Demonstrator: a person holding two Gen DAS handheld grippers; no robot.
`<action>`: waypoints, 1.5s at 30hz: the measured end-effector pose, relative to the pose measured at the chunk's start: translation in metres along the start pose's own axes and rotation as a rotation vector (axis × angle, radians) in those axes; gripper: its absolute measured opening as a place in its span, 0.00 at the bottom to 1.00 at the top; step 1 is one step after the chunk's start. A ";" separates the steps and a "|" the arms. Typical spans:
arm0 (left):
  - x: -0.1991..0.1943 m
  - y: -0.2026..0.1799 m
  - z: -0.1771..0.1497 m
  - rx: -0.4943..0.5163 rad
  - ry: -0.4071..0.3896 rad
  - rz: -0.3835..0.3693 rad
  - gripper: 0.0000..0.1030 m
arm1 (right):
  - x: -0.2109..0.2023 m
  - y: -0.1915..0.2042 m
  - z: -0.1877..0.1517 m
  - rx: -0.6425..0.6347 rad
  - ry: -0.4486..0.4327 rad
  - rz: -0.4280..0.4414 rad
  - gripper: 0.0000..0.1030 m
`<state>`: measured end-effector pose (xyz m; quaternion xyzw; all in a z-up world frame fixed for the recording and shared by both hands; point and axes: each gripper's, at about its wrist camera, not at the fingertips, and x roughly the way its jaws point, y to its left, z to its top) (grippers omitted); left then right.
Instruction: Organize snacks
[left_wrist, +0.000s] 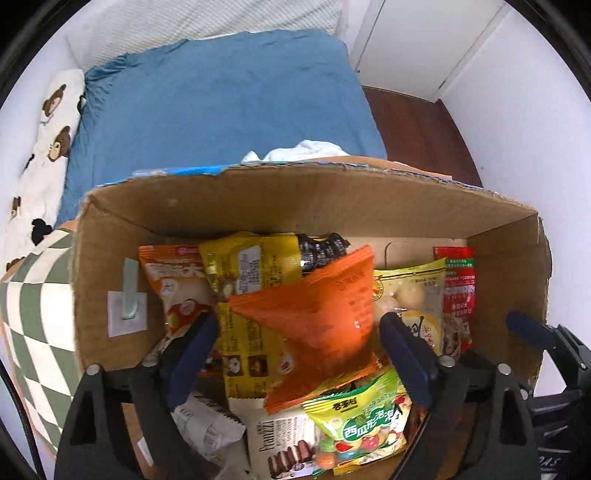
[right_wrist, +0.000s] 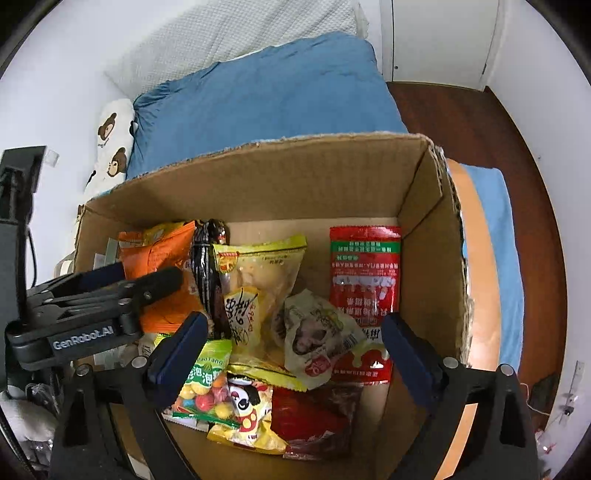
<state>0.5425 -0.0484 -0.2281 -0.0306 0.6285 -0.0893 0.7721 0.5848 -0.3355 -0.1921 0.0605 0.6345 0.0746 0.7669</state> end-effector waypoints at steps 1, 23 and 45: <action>-0.003 0.001 -0.002 -0.003 -0.006 -0.003 0.88 | -0.001 0.000 -0.002 0.000 -0.004 -0.007 0.94; -0.071 0.000 -0.065 -0.027 -0.106 0.016 0.97 | -0.055 0.008 -0.054 -0.025 -0.070 -0.076 0.94; -0.200 -0.029 -0.218 -0.019 -0.387 0.060 0.97 | -0.201 0.020 -0.198 -0.055 -0.402 -0.067 0.94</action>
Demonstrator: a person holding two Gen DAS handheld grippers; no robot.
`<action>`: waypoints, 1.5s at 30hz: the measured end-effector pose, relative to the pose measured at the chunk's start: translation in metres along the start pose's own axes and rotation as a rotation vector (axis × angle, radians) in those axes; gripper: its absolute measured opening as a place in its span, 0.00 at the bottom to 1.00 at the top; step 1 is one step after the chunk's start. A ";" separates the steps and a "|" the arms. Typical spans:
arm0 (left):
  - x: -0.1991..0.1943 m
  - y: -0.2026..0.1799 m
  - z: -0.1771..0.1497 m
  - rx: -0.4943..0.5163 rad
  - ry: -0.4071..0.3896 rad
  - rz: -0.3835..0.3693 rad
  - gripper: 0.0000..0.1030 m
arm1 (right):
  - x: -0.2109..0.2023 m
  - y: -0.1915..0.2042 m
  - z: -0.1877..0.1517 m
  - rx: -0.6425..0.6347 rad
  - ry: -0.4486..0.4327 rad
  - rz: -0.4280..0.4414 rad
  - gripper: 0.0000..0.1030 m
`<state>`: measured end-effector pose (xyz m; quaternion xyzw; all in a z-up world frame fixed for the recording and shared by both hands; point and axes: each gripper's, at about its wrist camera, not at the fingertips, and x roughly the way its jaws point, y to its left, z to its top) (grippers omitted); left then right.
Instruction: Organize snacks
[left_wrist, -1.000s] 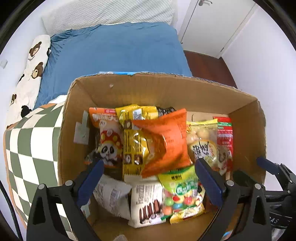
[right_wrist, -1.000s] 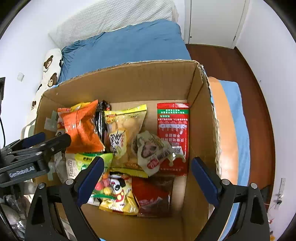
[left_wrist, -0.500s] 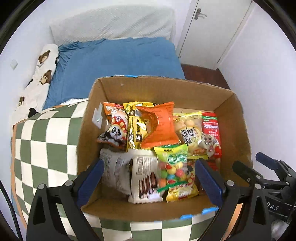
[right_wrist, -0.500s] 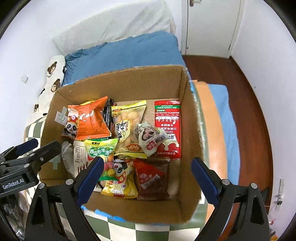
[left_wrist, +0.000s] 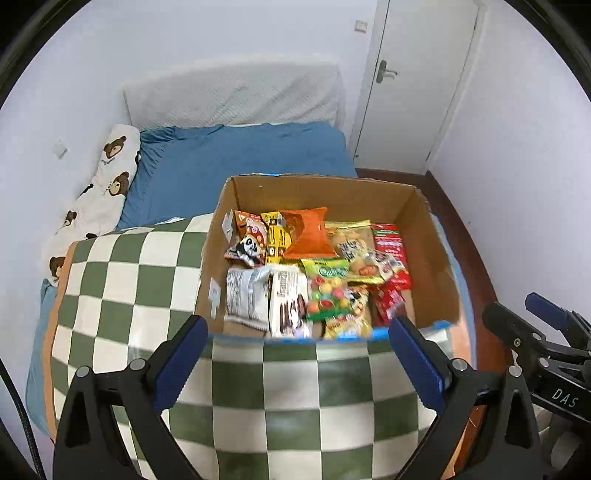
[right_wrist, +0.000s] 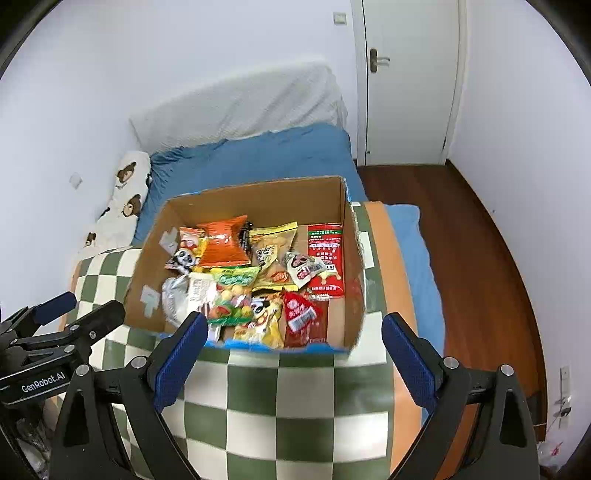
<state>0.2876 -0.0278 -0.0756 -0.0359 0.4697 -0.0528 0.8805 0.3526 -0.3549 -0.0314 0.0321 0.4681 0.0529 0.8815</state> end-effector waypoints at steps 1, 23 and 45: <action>-0.007 -0.002 -0.004 0.001 -0.007 -0.001 0.97 | -0.011 0.000 -0.006 0.003 -0.013 0.006 0.94; -0.142 -0.012 -0.070 0.024 -0.172 0.070 0.97 | -0.167 0.022 -0.066 -0.070 -0.179 0.045 0.94; -0.125 -0.017 -0.065 0.020 -0.183 0.118 1.00 | -0.151 0.016 -0.065 -0.060 -0.187 -0.025 0.98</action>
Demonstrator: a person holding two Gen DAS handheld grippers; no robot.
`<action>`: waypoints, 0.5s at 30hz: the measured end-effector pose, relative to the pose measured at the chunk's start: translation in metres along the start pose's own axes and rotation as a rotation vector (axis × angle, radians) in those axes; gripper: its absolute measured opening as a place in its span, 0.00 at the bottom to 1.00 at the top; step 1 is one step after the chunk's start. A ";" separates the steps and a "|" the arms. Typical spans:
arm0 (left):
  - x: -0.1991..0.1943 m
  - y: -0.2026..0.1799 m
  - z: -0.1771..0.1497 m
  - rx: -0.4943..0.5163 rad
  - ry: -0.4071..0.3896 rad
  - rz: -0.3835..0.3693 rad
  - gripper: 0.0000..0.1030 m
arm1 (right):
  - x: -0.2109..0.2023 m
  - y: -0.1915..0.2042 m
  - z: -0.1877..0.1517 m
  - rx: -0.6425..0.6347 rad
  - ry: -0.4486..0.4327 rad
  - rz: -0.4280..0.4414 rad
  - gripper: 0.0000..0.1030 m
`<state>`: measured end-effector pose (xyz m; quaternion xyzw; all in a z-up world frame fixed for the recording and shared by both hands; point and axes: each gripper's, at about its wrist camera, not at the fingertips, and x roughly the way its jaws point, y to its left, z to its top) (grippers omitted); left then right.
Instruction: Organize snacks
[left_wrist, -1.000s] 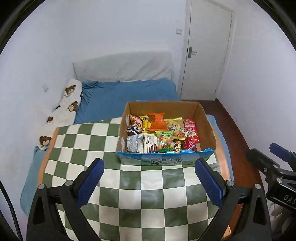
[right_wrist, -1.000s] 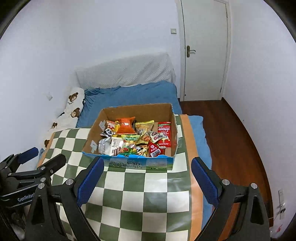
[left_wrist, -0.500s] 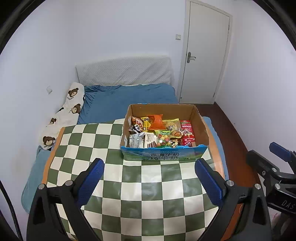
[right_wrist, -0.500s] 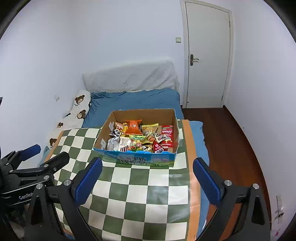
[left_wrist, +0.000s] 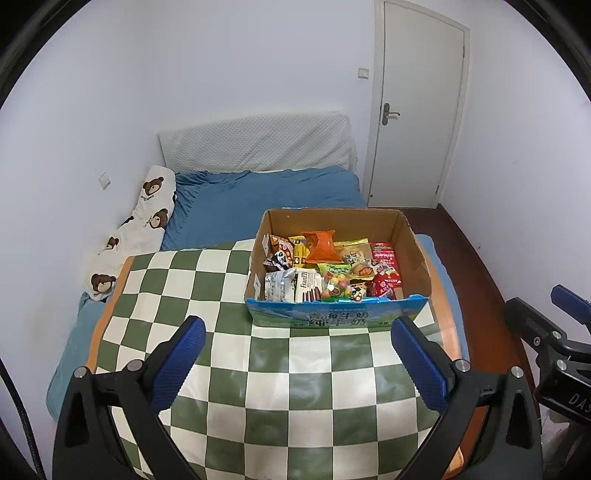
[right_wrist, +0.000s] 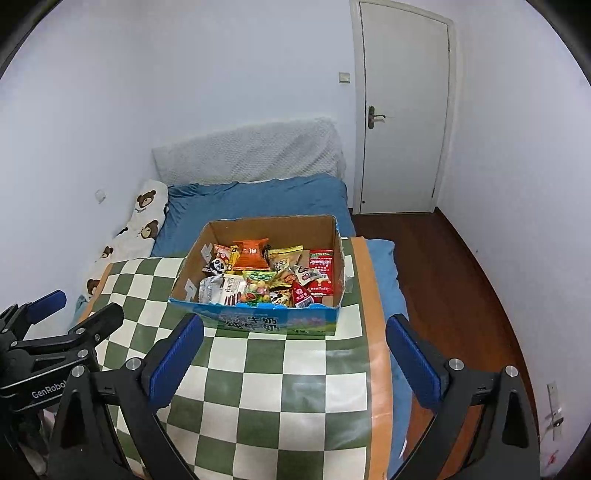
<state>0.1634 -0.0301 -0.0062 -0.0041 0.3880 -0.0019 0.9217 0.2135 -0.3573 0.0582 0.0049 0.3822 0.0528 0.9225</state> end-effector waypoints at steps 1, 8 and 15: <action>0.003 0.000 0.003 -0.001 -0.002 0.003 1.00 | 0.003 -0.001 0.001 0.000 0.000 -0.005 0.98; 0.039 -0.002 0.021 -0.003 0.026 0.017 1.00 | 0.043 -0.007 0.018 0.018 0.022 -0.024 0.98; 0.079 -0.005 0.033 -0.002 0.083 0.030 1.00 | 0.078 -0.016 0.030 0.046 0.055 -0.046 0.98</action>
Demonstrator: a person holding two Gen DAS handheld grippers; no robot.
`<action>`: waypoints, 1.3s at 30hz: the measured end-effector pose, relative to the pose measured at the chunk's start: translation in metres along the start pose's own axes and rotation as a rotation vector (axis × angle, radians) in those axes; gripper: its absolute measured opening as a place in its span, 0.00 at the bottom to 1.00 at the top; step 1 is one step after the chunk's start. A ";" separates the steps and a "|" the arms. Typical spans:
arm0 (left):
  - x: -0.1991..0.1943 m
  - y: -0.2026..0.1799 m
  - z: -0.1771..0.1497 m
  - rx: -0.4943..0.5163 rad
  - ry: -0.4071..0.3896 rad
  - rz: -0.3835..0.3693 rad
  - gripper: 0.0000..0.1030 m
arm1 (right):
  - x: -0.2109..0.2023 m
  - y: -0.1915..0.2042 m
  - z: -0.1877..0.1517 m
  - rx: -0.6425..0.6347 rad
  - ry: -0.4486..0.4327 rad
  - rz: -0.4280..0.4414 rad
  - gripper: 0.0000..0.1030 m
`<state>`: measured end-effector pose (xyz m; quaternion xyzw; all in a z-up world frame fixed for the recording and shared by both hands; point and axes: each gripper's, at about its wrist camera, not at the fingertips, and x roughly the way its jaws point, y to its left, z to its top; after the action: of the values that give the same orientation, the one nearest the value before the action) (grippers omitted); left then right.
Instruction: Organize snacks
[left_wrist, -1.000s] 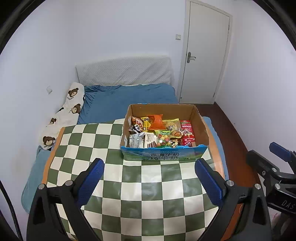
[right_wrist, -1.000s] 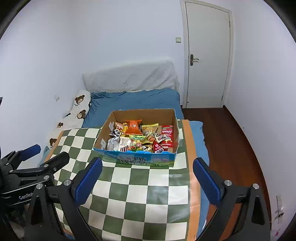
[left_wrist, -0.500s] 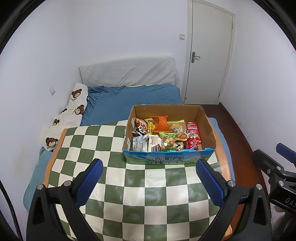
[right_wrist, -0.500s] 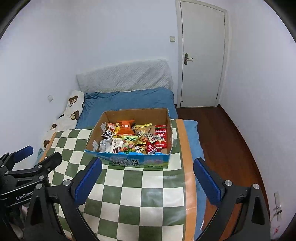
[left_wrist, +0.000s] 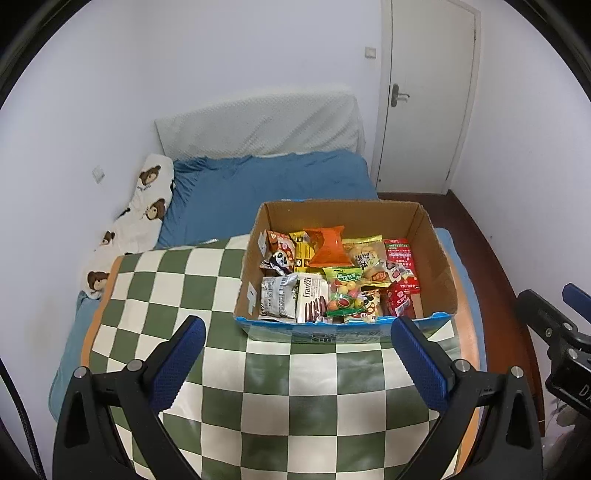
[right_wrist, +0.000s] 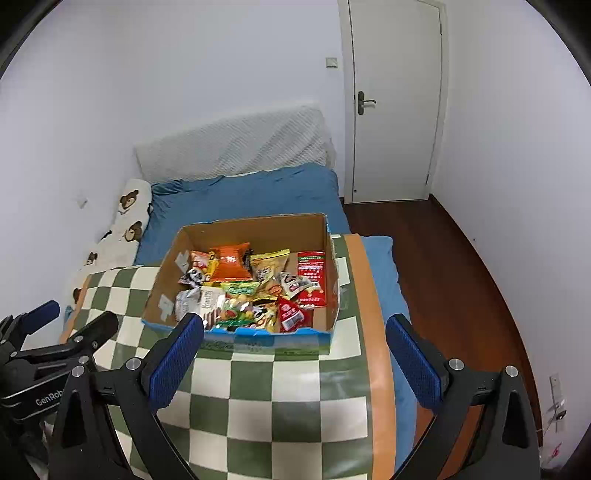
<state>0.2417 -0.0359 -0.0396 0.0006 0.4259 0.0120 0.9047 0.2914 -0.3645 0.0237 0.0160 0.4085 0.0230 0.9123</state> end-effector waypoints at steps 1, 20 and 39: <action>0.003 0.000 0.001 -0.001 0.005 0.001 1.00 | 0.003 -0.001 0.001 0.004 0.005 -0.001 0.98; 0.022 0.002 0.005 -0.006 0.037 0.012 1.00 | 0.035 0.003 0.003 -0.005 0.054 -0.020 0.98; 0.016 0.001 0.005 -0.008 0.024 0.016 1.00 | 0.031 0.004 0.002 -0.015 0.060 -0.019 0.98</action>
<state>0.2560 -0.0341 -0.0491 0.0002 0.4368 0.0209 0.8993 0.3129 -0.3589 0.0023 0.0044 0.4356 0.0179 0.8999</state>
